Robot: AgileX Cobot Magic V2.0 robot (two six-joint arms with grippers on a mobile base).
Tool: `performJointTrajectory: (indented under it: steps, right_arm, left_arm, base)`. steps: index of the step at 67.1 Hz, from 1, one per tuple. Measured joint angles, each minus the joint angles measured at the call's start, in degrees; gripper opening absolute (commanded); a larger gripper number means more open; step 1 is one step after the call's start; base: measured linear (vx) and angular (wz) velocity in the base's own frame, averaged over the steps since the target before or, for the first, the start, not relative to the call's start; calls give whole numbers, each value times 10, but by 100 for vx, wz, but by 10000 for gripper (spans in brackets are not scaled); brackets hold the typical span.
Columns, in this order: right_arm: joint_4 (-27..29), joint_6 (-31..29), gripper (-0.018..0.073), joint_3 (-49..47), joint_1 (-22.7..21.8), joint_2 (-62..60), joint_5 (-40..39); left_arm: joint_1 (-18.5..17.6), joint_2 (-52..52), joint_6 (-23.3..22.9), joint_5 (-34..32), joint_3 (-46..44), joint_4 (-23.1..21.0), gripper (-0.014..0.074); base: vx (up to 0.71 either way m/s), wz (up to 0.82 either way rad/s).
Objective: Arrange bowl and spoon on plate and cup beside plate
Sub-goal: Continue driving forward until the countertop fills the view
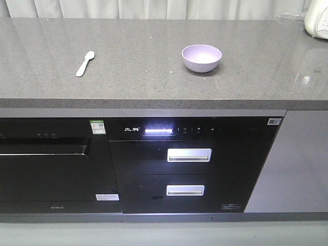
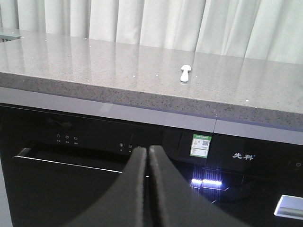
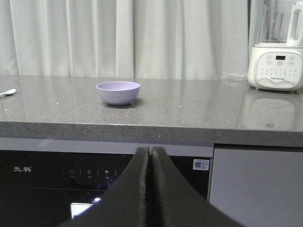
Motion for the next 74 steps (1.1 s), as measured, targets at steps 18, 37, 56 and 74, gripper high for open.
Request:
performJointTrajectory:
  steps: [18,37,56,74]
  right_arm:
    - [0,0,-1,0,0,0,0]
    - [0,0,-1,0,0,0,0]
    - [0,0,-1,0,0,0,0]
    - [0,0,-1,0,0,0,0]
  left_arm:
    - [0,0,0,0,0,0,-6]
    - [0,0,0,0,0,0,-6]
    - [0,0,0,0,0,0,-6]
    - [0,0,0,0,0,0,-6]
  base:
    - [7,0]
    - [6,0]
    - [5,-1]
    - [5,-1]
